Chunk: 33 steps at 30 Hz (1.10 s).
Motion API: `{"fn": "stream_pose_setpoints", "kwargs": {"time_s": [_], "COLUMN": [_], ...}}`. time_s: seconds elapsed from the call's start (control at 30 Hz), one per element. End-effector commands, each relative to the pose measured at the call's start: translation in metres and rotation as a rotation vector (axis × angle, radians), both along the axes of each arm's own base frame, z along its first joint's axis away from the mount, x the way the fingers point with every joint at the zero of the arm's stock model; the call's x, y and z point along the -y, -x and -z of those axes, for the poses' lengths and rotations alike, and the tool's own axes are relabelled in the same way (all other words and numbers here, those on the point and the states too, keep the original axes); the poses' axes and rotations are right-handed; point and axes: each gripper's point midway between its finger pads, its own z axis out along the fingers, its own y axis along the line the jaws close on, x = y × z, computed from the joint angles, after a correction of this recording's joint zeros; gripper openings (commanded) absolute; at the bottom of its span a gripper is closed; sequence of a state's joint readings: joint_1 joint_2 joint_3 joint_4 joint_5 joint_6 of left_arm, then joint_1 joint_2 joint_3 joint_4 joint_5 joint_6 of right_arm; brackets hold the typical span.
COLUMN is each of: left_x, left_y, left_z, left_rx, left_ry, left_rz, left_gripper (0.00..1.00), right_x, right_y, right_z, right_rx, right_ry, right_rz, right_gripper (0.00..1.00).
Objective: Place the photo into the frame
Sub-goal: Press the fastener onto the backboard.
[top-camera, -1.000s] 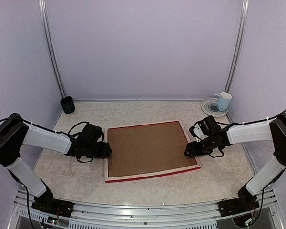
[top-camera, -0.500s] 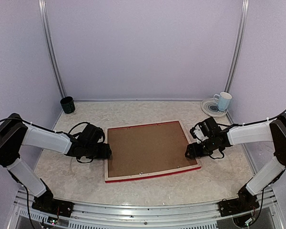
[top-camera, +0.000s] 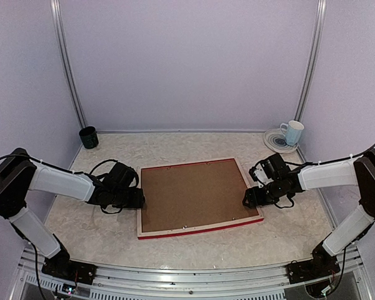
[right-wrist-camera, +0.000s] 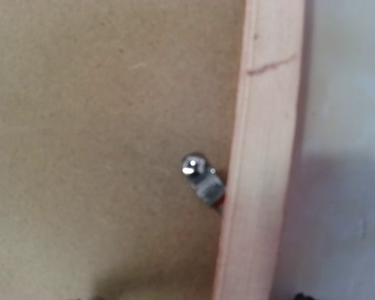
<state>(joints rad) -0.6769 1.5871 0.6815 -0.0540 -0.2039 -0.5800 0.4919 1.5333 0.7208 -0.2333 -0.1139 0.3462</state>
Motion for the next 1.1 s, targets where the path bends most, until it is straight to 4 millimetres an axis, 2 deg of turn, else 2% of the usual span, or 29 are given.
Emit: {"fn": "stream_pose_setpoints", "kwargs": {"time_s": [0.0, 0.27, 0.5, 0.9, 1.07], "left_x": [0.006, 0.009, 0.006, 0.002, 0.001], "left_y": [-0.013, -0.016, -0.014, -0.011, -0.01], "left_z": [-0.004, 0.005, 0.005, 0.005, 0.005], "left_rx": [0.029, 0.008, 0.005, -0.002, -0.003], "left_ry": [-0.017, -0.036, -0.048, -0.057, -0.055], "left_rz": [-0.007, -0.006, -0.011, -0.015, -0.015], "left_gripper": [0.6, 0.59, 0.48, 0.39, 0.31], "right_x": [0.001, 0.002, 0.001, 0.001, 0.0], "right_y": [-0.002, 0.001, 0.0, -0.001, -0.001], "right_z": [-0.003, -0.001, 0.001, -0.001, -0.002], "right_rx": [0.013, 0.008, 0.007, 0.012, 0.012], "right_ry": [-0.023, -0.02, -0.024, -0.023, -0.023], "right_rz": [0.014, 0.012, 0.01, 0.01, 0.009], "right_gripper": [0.73, 0.73, 0.73, 0.72, 0.72]}}
